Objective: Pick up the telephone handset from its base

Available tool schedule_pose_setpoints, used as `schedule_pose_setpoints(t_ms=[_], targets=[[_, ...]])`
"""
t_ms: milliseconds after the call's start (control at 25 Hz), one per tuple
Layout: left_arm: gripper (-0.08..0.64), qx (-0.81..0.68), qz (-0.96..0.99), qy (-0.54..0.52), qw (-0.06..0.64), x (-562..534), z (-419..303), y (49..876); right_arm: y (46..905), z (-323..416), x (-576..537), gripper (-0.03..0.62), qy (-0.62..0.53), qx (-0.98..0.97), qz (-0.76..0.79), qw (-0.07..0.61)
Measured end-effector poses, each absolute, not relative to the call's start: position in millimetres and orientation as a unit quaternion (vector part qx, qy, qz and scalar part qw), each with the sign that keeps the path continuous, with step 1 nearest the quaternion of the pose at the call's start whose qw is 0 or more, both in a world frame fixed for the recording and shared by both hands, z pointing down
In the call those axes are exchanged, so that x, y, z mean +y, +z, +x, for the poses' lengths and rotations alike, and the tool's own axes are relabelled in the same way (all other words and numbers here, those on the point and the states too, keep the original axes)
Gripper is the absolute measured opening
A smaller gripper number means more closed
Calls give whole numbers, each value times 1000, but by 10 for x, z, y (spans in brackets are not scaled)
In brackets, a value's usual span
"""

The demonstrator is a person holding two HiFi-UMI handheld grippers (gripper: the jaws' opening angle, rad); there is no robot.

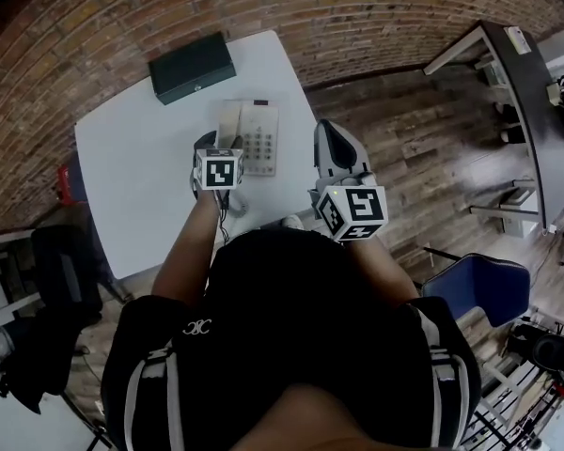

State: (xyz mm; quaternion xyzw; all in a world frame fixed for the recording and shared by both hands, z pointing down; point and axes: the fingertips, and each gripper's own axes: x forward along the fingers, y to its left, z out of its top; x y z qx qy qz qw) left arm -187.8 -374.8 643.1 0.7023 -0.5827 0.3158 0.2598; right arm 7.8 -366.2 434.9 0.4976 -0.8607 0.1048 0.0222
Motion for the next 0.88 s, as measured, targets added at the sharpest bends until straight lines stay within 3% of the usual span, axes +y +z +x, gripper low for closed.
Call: schedule_pose_setpoints(t_ms=[880], targets=[[233,-560,685,345,313,-3930,-1899,6793,4470,435,-3550,-3,120,-828,547,34]])
